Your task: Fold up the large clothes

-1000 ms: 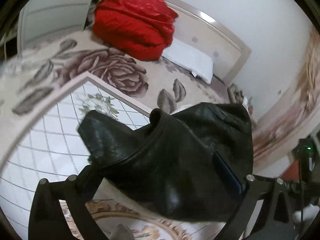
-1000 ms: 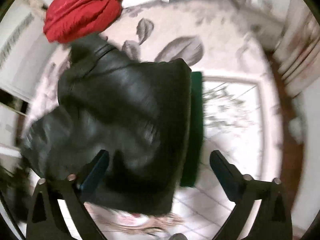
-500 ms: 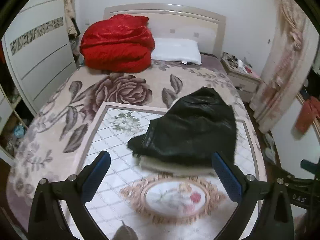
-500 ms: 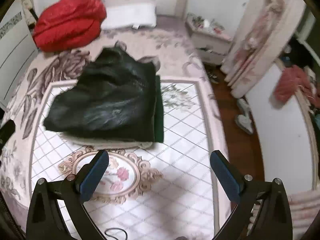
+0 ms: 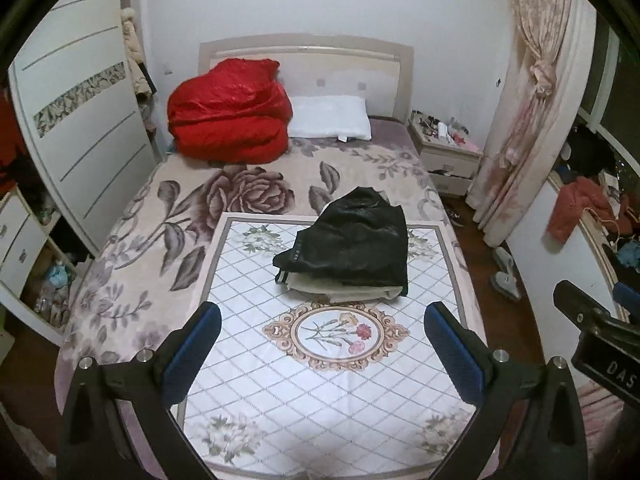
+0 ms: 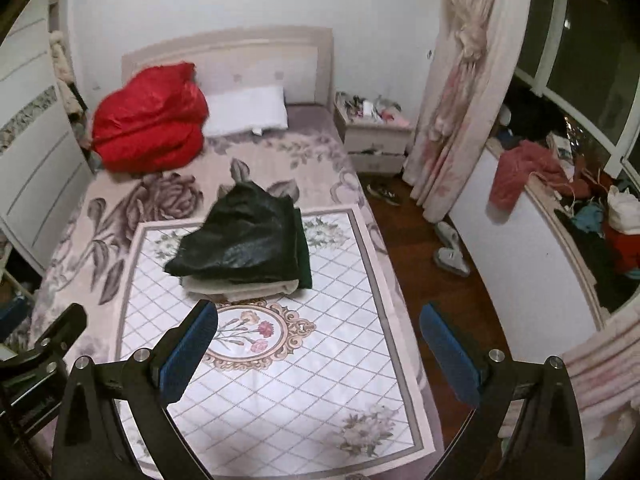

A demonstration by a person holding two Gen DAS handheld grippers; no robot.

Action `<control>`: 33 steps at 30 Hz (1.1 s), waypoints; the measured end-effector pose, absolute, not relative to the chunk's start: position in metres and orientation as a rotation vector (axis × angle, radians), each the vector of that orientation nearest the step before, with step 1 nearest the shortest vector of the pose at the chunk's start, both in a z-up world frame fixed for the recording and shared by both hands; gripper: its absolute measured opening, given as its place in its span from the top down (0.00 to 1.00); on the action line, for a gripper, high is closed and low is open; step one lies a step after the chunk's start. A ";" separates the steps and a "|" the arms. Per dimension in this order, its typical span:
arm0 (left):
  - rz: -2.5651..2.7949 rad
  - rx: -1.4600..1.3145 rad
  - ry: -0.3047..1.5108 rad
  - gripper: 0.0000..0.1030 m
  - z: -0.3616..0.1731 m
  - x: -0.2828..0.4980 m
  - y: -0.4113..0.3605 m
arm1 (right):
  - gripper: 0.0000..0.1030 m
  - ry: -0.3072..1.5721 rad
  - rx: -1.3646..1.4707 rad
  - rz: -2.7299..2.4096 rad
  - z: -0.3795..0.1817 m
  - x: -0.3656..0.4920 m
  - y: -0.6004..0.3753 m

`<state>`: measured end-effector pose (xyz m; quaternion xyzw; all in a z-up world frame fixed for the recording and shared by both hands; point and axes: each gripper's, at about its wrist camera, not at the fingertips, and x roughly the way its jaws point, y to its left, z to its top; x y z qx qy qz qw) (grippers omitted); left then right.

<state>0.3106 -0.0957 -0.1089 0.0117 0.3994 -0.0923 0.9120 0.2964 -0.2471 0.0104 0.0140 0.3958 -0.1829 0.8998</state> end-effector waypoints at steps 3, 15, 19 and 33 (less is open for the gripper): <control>-0.181 0.024 0.797 0.00 -0.086 0.287 -0.093 | 0.01 0.778 0.004 -0.363 0.044 0.263 -0.239; -0.132 0.039 0.729 0.00 -0.041 0.233 -0.088 | 0.01 0.686 0.005 -0.323 0.114 0.184 -0.235; -0.123 0.046 0.716 0.00 -0.037 0.221 -0.090 | 0.01 0.669 0.007 -0.313 0.127 0.169 -0.237; -0.117 0.054 0.745 0.00 -0.023 0.200 -0.101 | 0.01 0.671 0.004 -0.294 0.149 0.151 -0.246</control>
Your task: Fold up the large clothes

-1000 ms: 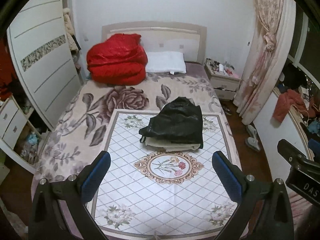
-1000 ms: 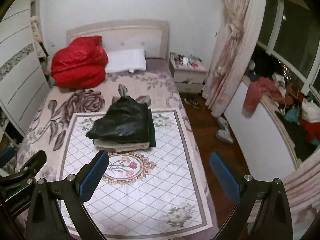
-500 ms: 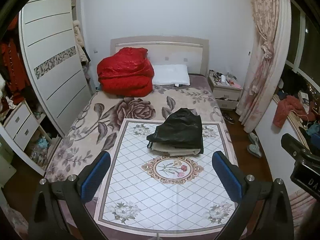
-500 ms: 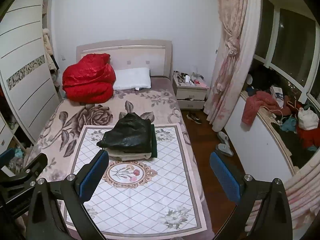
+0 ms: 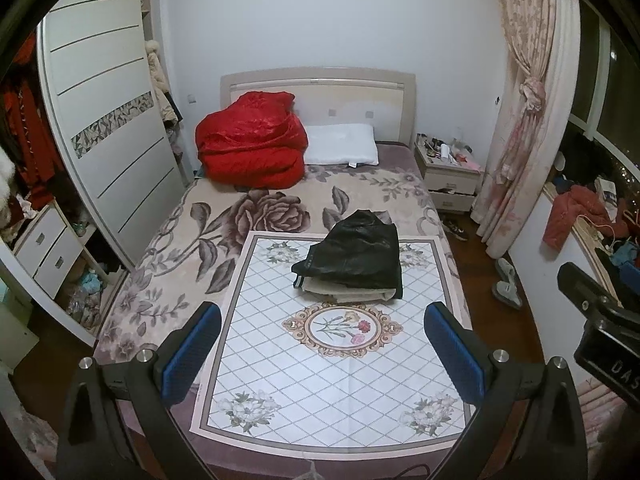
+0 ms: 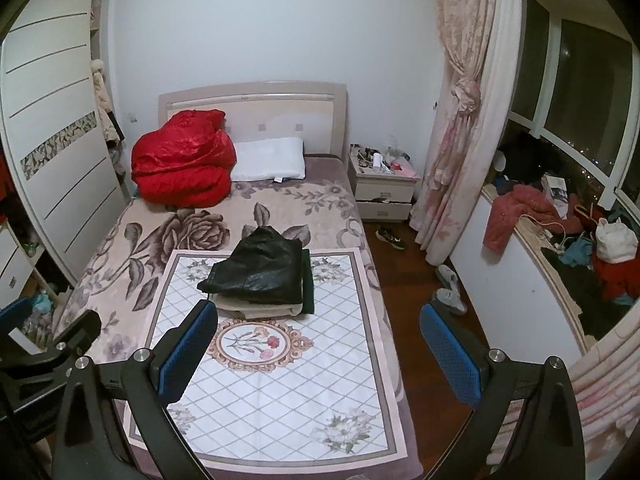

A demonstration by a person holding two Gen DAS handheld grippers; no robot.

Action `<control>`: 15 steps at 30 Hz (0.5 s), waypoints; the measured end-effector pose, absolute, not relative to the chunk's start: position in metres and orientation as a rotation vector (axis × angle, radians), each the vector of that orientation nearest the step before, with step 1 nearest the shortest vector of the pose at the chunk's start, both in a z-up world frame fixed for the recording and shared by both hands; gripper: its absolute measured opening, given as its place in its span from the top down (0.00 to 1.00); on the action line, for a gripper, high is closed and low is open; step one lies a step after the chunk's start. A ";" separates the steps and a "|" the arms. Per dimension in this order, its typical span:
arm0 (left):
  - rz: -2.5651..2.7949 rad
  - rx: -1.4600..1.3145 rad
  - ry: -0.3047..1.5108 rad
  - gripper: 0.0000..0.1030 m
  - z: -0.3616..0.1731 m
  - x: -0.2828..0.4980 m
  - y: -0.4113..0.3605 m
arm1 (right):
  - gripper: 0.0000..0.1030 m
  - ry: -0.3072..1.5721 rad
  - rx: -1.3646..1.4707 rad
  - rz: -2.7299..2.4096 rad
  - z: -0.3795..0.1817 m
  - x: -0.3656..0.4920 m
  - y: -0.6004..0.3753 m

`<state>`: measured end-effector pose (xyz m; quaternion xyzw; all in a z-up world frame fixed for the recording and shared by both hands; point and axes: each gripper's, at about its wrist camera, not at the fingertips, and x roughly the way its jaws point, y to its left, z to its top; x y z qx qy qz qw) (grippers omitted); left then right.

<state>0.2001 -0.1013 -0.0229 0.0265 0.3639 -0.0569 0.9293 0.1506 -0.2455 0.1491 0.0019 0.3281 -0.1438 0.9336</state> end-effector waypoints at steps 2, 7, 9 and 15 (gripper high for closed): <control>-0.117 0.049 0.750 0.00 -0.021 0.198 -0.102 | 0.01 0.671 0.002 -0.283 0.154 0.151 -0.246; -0.107 0.050 0.749 0.00 -0.017 0.197 -0.103 | 0.01 0.686 0.002 -0.267 0.160 0.157 -0.250; -0.107 0.052 0.749 0.00 -0.017 0.196 -0.104 | 0.01 0.688 0.002 -0.265 0.160 0.157 -0.250; -0.104 0.048 0.747 0.00 -0.016 0.195 -0.104 | 0.01 0.686 0.000 -0.266 0.160 0.160 -0.250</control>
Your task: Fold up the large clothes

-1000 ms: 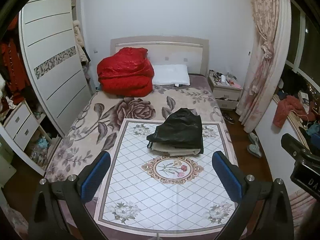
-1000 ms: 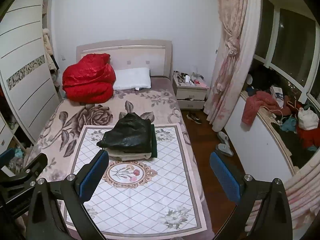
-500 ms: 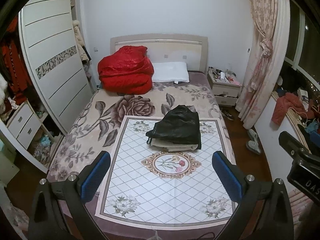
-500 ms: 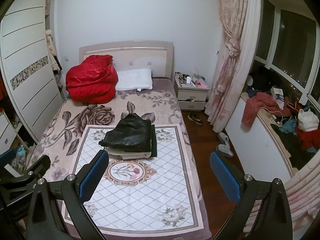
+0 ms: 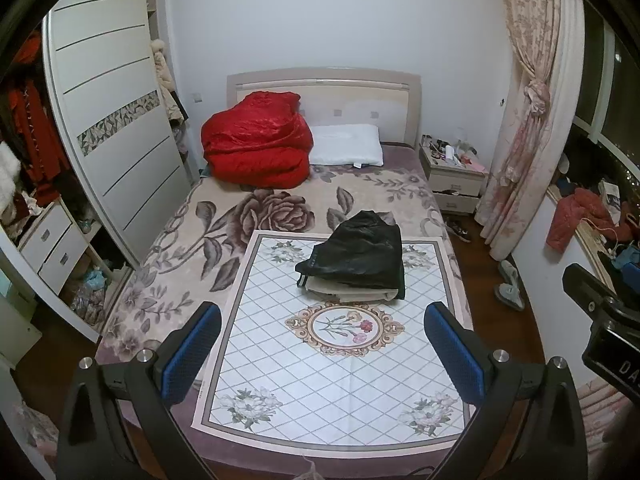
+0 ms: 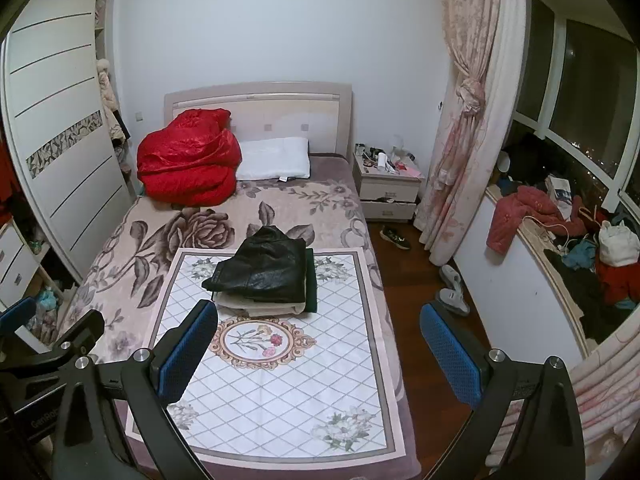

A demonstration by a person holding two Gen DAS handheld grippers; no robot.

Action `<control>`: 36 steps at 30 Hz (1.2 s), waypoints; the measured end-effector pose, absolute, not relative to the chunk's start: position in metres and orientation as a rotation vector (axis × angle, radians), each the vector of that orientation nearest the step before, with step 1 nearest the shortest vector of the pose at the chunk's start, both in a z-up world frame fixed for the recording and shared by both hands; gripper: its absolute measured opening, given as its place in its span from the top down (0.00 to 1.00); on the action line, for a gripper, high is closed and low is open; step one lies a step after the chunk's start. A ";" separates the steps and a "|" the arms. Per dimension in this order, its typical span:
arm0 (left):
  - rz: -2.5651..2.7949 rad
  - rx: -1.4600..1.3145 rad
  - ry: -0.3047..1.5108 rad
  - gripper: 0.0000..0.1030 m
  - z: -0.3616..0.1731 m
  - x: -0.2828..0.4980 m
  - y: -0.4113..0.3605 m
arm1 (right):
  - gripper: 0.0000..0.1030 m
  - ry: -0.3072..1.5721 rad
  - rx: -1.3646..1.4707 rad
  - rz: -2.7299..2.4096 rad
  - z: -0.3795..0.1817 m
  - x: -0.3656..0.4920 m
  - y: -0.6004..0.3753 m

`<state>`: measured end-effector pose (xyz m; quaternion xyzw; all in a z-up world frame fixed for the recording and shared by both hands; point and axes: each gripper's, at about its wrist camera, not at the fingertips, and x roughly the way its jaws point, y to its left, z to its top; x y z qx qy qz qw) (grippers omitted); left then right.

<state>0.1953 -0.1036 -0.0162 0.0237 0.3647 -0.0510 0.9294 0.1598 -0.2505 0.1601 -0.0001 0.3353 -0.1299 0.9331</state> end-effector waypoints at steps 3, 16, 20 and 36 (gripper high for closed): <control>-0.099 0.054 0.744 0.00 -0.016 0.195 -0.103 | 0.01 0.692 0.001 -0.264 0.159 0.156 -0.250; -0.080 0.053 0.729 0.00 -0.008 0.192 -0.106 | 0.01 0.708 0.008 -0.240 0.151 0.156 -0.257; -0.080 0.051 0.726 0.00 -0.006 0.192 -0.106 | 0.01 0.711 0.011 -0.236 0.149 0.159 -0.260; -0.067 0.035 0.719 0.00 -0.003 0.196 -0.104 | 0.01 0.705 0.005 -0.237 0.149 0.158 -0.265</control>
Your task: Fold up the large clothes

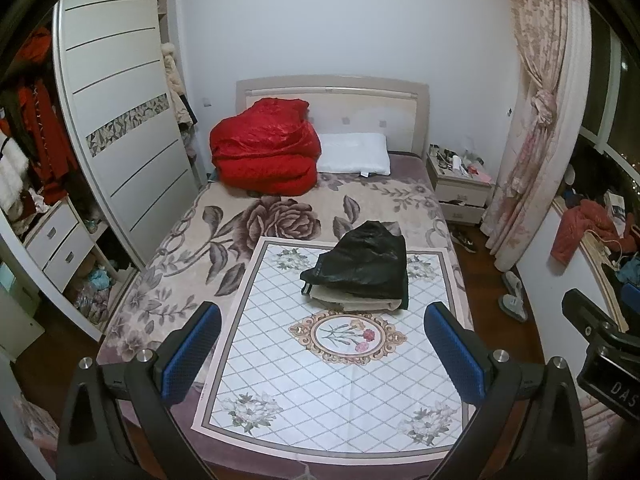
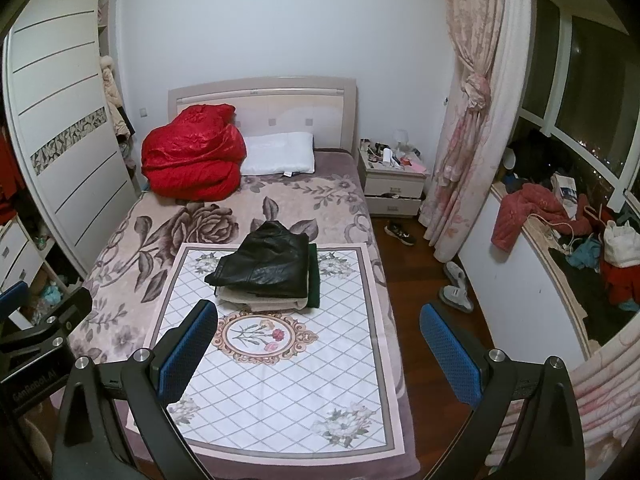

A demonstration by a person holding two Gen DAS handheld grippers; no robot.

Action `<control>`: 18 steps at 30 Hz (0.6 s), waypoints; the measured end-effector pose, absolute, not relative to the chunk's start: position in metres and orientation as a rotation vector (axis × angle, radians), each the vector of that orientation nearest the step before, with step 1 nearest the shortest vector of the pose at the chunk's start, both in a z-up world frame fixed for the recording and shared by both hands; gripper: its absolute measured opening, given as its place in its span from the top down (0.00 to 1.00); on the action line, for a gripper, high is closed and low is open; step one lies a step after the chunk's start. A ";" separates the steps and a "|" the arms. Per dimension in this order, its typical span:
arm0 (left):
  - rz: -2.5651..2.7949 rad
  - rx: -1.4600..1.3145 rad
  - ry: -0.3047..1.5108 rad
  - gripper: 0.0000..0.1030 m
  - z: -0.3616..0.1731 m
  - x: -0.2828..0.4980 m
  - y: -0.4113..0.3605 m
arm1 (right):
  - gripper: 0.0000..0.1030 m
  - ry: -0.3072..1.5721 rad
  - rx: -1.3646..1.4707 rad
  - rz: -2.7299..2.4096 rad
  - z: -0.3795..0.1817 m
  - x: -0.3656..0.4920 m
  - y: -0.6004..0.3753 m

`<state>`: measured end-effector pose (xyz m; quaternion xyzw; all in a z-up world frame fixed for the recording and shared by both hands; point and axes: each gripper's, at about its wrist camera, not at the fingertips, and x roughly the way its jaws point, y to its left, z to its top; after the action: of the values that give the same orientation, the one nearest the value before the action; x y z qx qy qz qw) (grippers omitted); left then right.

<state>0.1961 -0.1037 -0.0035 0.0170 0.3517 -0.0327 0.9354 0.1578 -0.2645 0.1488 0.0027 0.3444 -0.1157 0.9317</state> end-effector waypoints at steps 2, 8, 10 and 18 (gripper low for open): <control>-0.067 0.031 0.716 0.00 -0.003 0.196 -0.105 | 0.01 0.706 0.002 -0.232 0.151 0.163 -0.267; -0.064 0.033 0.710 0.00 -0.003 0.195 -0.106 | 0.01 0.707 0.003 -0.222 0.151 0.165 -0.269; -0.064 0.031 0.708 0.00 -0.002 0.196 -0.106 | 0.01 0.707 -0.002 -0.216 0.153 0.170 -0.272; -0.066 0.038 0.707 0.00 -0.001 0.196 -0.108 | 0.01 0.720 -0.012 -0.198 0.155 0.185 -0.276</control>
<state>0.1965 -0.1081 -0.0013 0.0185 0.3460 -0.0321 0.9375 0.1846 -0.2763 0.1554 -0.0059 0.3515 -0.0967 0.9312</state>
